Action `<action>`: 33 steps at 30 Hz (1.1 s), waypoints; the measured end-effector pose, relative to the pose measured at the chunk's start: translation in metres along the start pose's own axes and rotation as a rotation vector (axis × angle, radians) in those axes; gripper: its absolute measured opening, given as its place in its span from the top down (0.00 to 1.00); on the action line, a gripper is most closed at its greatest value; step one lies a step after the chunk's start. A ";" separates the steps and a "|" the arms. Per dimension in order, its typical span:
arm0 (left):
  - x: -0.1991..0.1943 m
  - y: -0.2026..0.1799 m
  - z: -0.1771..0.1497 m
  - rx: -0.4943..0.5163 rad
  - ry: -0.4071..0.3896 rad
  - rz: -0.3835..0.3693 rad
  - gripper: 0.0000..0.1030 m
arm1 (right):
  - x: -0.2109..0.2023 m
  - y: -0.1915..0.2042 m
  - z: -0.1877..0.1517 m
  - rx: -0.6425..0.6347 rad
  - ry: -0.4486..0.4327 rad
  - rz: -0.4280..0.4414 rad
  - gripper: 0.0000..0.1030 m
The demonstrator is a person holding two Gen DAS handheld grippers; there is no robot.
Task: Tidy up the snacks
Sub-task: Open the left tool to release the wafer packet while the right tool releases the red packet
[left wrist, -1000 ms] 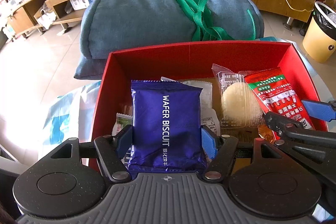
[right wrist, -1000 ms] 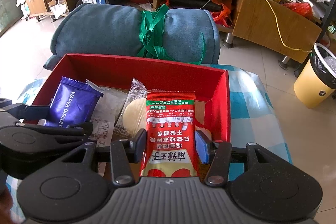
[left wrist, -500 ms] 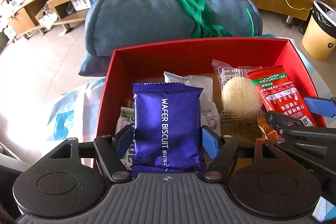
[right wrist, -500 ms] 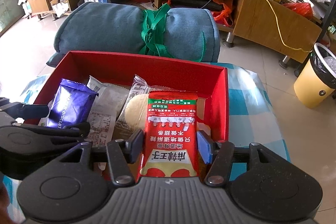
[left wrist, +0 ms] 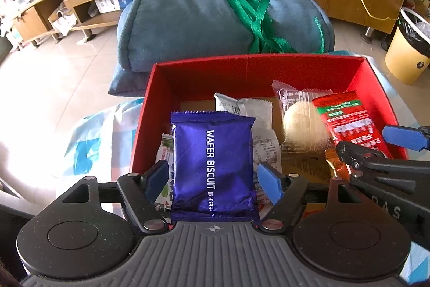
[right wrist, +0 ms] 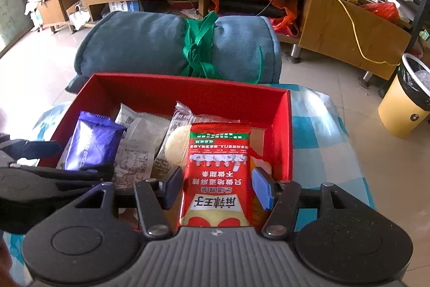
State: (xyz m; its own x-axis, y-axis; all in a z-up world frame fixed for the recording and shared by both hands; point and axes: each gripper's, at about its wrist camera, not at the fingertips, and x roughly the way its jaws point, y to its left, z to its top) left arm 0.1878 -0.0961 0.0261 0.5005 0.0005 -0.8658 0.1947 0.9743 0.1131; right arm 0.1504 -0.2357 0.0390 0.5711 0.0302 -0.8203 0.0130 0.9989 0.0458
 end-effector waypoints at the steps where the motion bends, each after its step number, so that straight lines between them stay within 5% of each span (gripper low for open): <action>1: 0.000 0.000 0.000 -0.001 -0.002 -0.002 0.23 | 0.000 -0.001 0.001 0.009 -0.003 0.002 0.47; 20: -0.016 0.013 -0.002 -0.045 -0.033 -0.018 0.18 | -0.017 -0.006 0.008 0.057 -0.059 0.000 0.42; 33: -0.035 0.014 -0.022 -0.040 -0.047 -0.019 0.17 | -0.049 -0.009 -0.022 0.099 -0.058 -0.010 0.38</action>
State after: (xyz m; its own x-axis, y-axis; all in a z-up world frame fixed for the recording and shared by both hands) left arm 0.1543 -0.0772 0.0473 0.5360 -0.0272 -0.8438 0.1710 0.9823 0.0769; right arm 0.1043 -0.2449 0.0666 0.6172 0.0149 -0.7867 0.0981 0.9906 0.0957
